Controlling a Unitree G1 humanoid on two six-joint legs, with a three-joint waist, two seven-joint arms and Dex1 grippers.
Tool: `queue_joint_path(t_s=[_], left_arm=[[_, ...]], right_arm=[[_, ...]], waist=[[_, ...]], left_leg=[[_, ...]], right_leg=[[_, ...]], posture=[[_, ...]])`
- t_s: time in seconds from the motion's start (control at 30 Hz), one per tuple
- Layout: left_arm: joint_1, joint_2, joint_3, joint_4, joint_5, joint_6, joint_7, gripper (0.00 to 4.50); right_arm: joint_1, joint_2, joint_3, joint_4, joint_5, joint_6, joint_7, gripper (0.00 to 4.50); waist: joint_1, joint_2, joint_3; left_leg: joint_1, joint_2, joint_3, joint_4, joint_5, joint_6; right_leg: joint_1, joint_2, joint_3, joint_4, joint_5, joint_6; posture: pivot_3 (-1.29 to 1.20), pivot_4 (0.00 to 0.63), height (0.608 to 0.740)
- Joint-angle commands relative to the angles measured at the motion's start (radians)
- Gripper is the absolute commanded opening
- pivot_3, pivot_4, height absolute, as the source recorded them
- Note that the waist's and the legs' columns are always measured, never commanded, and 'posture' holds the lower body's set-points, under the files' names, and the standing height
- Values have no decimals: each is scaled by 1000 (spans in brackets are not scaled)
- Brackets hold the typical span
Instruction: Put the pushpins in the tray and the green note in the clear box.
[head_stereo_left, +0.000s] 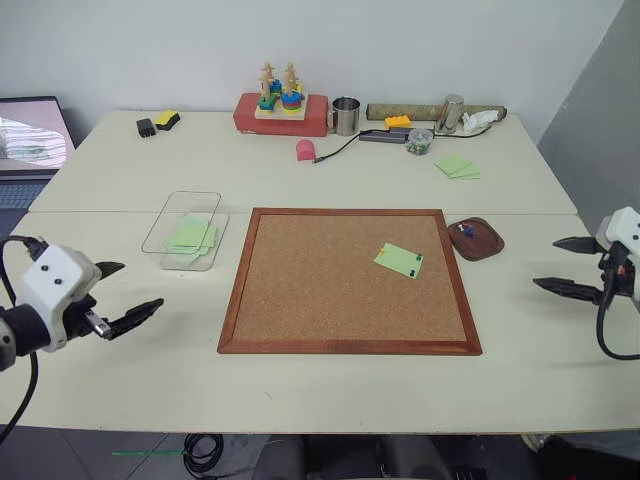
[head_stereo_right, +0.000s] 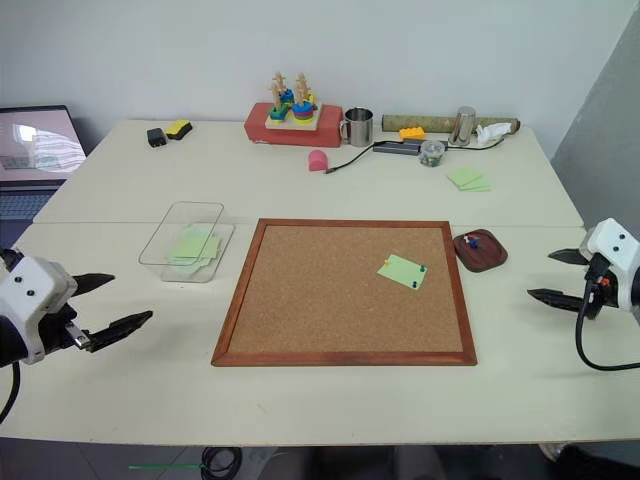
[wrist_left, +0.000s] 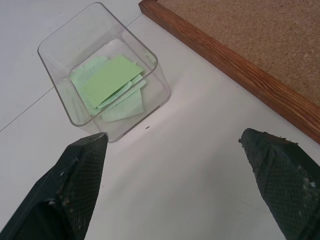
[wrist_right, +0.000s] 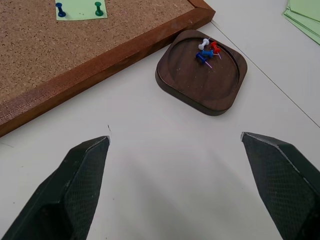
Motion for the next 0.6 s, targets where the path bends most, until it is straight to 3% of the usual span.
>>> queue_joint_path(t_s=[0.03, 0.6], left_arm=[[-14, 0, 20, 7, -8, -10, 1, 4500], [-47, 4, -14, 40, 19, -5, 42, 4500]], right_arm=[[1, -8, -32, -27, 16, 0, 1, 4430], [20, -10, -39, -32, 28, -3, -3, 4430]], waist=[[0, 0, 0], [0, 0, 0]], left_leg=[[0, 0, 0, 0, 0, 0], [0, 0, 0, 0, 0, 0]], right_leg=[[0, 0, 0, 0, 0, 0], [0, 0, 0, 0, 0, 0]], posture=[[0, 150, 740], [0, 150, 740]])
